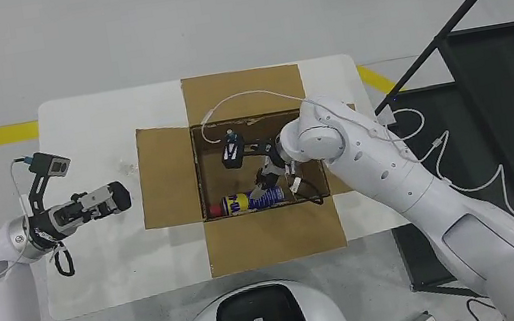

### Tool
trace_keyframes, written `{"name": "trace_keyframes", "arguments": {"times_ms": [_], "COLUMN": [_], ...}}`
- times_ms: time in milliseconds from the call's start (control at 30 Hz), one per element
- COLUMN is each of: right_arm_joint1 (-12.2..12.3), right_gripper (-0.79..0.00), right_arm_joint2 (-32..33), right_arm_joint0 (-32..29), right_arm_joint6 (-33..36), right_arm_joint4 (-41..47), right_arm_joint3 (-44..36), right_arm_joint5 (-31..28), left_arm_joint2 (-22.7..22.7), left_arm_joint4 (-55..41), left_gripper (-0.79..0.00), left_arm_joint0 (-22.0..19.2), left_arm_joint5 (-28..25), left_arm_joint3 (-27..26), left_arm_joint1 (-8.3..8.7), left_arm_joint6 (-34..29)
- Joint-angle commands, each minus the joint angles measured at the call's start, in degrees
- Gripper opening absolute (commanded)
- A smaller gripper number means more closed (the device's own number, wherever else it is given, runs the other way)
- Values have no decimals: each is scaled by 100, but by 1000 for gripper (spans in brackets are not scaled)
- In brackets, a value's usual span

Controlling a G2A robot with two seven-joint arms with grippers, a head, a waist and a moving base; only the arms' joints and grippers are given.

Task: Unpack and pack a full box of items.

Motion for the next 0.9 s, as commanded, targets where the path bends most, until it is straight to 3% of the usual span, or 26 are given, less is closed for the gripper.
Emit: {"name": "trace_keyframes", "arguments": {"times_ms": [0, 433, 867], "right_arm_joint1": [0, -46, -743], "right_gripper": [0, 0, 0], "right_arm_joint2": [0, -116, -1329], "right_arm_joint0": [0, 269, 1205], "right_arm_joint6": [0, -346, -964], "right_arm_joint4": [0, -200, -115], "right_arm_joint3": [0, 387, 2407], "right_arm_joint5": [0, -57, -458], "left_arm_joint2": [0, 0, 0], "left_arm_joint4": [0, 0, 0], "left_gripper": [0, 0, 0], "left_arm_joint0": [0, 0, 0], "left_arm_joint5": [0, 0, 0], "left_arm_joint3": [0, 0, 0], "left_arm_joint1": [0, 0, 0], "left_arm_joint6": [0, 0, 0]}}
